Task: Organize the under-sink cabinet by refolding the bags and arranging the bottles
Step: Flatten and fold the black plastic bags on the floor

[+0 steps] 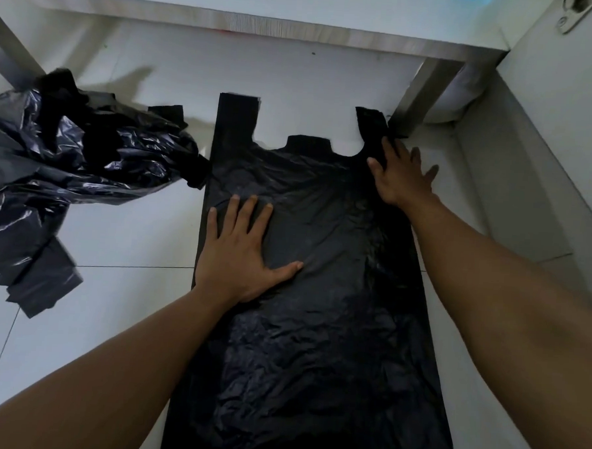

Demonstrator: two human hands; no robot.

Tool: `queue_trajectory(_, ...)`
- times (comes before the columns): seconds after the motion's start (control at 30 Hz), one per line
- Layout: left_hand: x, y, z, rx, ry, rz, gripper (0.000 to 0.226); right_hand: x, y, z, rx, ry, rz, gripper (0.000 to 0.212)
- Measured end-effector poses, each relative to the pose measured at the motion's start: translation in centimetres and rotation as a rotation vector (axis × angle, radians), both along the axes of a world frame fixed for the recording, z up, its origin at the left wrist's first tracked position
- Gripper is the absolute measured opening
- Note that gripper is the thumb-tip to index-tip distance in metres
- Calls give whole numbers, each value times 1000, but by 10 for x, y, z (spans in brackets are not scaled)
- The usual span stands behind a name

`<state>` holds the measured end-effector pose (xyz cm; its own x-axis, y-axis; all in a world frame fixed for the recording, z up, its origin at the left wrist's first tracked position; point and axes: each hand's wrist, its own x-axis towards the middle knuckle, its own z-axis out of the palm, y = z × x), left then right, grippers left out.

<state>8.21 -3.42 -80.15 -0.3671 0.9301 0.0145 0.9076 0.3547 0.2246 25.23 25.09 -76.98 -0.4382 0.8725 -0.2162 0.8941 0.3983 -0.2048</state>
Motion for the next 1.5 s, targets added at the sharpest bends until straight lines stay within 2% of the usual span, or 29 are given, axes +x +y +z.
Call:
queue_trajectory(0.1,1,0,1,1,-3,1,114,-10,-40,13,153,153,62,58)
queue_trajectory(0.17,1,0,2,-13,5,5,114,-18,-82,22,210,137,117,44)
queue_trajectory(0.27,1,1,1,-17,10,7,114,-23,-139,21,117,36,184,36)
queue_trajectory(0.4,-1,2,3,-60,-34,-2,114,-20,-165,17,-33,41,176,47)
queue_trajectory(0.53,-11,5,26,-154,-287,-4,106,-21,-161,27,-86,1,206,46)
queue_trajectory(0.6,-22,0,44,-84,-409,22,95,-23,-155,32,-147,-38,214,44)
queue_trajectory(0.67,-39,-14,60,39,-370,40,87,-27,-152,38,-188,-91,206,40)
queue_trajectory(0.73,-61,-35,72,140,-237,86,77,-41,-155,47,-127,-102,207,31)
queue_trajectory(0.83,-99,-72,84,201,-56,242,63,-85,-179,65,35,34,233,26)
queue_trajectory(0.93,-139,-104,90,221,6,380,60,-147,-220,74,-28,209,355,26)
queue_trajectory(1.0,-166,-119,91,170,-31,443,66,-188,-246,74,-110,246,483,29)
queue_trajectory(1.07,-187,-129,92,61,-128,479,75,-223,-266,69,-167,194,571,35)
queue_trajectory(1.17,-205,-137,92,-108,-246,458,86,-252,-282,57,-242,49,572,49)
queue_trajectory(1.2,-208,-139,92,-131,-260,453,86,-256,-285,53,-255,64,559,50)
queue_trajectory(1.23,-210,-140,92,-130,-261,455,84,-256,-289,54,-242,131,550,47)
queue_trajectory(1.33,-212,-142,90,-33,-177,473,73,-255,-294,61,-126,541,483,29)
queue_trajectory(1.4,-213,-145,93,61,-92,481,58,-254,-296,72,-146,738,408,27)
queue_trajectory(1.5,-215,-148,104,259,-6,521,29,-256,-293,88,-168,725,414,38)
